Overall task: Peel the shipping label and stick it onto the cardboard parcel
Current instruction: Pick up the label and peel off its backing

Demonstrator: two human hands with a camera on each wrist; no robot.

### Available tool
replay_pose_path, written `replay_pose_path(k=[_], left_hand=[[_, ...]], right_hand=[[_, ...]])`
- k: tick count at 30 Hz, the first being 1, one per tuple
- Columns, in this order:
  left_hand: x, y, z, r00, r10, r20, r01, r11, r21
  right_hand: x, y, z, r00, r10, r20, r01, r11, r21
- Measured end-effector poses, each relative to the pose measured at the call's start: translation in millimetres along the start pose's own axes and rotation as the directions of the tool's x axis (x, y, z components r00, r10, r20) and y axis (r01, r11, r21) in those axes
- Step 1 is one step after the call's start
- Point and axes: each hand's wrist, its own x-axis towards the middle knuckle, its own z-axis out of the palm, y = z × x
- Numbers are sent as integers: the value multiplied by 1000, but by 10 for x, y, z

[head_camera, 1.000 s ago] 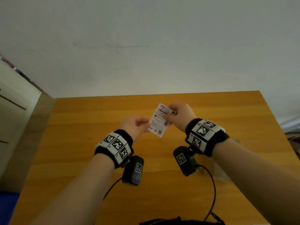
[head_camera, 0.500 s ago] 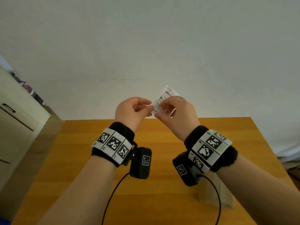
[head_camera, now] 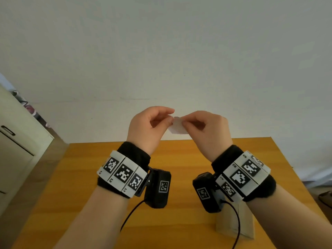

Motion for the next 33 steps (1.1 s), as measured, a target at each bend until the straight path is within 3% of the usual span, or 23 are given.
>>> replay_pose_path(k=[3, 8, 17, 33], left_hand=[[-3, 26, -49, 996, 79, -33, -73, 988, 138], [-18, 128, -78, 999, 28, 26, -30, 997, 74], [-35, 174, -80, 994, 111, -18, -106, 978, 181], [-77, 202, -97, 997, 63, -41, -64, 998, -12]], right_hand=[[-12, -8, -35, 1000, 10, -2, -10, 997, 72], [-28, -28, -45, 1000, -9, -17, 10, 996, 93], [-18, -85, -78, 1000, 12, 21, -16, 985, 171], [-42, -109, -75, 999, -13, -38, 23, 967, 254]])
